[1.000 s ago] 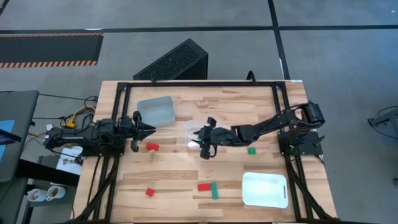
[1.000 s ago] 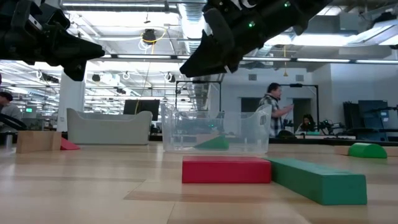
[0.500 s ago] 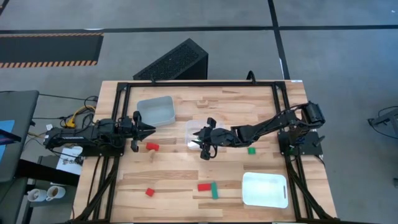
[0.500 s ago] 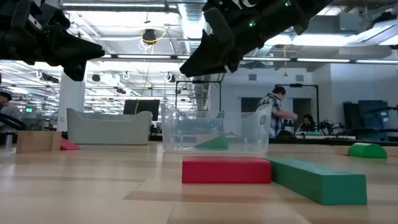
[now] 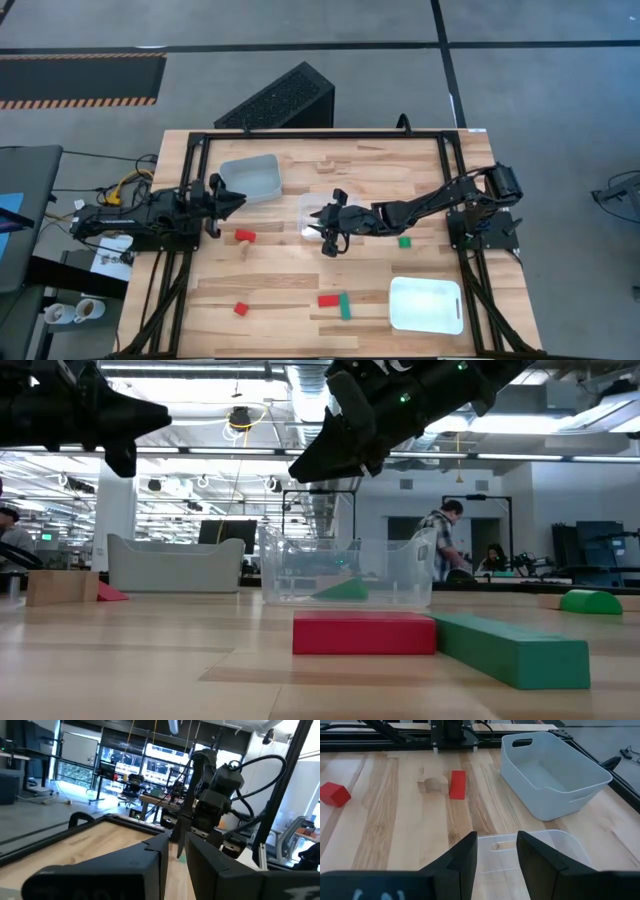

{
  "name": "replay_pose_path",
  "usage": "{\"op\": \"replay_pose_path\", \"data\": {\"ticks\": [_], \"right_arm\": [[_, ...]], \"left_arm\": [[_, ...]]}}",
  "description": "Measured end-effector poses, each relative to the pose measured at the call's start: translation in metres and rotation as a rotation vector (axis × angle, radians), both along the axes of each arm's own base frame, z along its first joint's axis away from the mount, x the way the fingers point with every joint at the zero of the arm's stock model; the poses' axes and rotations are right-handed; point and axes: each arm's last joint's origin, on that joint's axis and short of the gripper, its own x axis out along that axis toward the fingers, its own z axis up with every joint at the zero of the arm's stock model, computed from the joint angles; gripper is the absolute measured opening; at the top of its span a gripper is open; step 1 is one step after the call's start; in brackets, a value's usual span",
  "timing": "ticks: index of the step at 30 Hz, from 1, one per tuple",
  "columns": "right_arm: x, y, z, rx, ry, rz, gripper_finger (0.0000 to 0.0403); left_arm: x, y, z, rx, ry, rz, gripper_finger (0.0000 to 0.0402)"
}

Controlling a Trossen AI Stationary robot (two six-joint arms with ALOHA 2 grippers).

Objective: Sort & place blocks by color
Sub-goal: Put the left brown block into the gray bin

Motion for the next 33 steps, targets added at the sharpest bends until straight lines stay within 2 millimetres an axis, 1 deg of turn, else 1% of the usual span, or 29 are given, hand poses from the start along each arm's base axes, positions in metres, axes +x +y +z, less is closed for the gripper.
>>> {"op": "replay_pose_path", "data": {"ticks": [5, 8, 12, 15, 17, 20, 23, 28, 33], "right_arm": [[0.000, 0.000, -0.001, -0.004, 0.010, 0.002, 0.0157], [-0.004, 0.002, -0.002, -0.011, 0.054, 0.008, 0.0155], [-0.011, 0.004, 0.011, -0.007, 0.035, 0.013, 0.0150], [-0.016, 0.006, 0.024, -0.001, 0.001, 0.019, 0.0145], [-0.019, 0.009, 0.031, -0.001, -0.012, 0.023, 0.0141], [-0.022, 0.014, 0.037, 0.003, -0.035, 0.039, 0.0136], [-0.023, 0.020, 0.036, 0.007, -0.030, 0.054, 0.0131], [-0.022, 0.029, 0.030, 0.016, -0.014, 0.072, 0.0126], [-0.023, 0.029, 0.031, 0.018, -0.022, 0.076, 0.0123]], "left_arm": [[0.000, 0.000, 0.000, -0.002, -0.004, 0.000, 0.0053], [0.000, 0.000, 0.002, -0.005, -0.019, 0.002, 0.0053], [0.000, 0.001, 0.001, 0.057, -0.003, 0.036, 0.0053], [-0.001, 0.002, 0.005, 0.082, -0.033, 0.075, 0.0053], [-0.002, 0.002, 0.006, 0.051, -0.053, 0.068, 0.0053], [-0.002, 0.001, 0.007, -0.042, -0.079, 0.043, 0.0053], [-0.001, 0.001, 0.004, -0.131, -0.070, 0.012, 0.0053], [0.000, 0.001, -0.002, -0.214, -0.045, -0.011, 0.0053], [0.001, 0.001, -0.002, -0.201, -0.037, -0.012, 0.0053]]}}
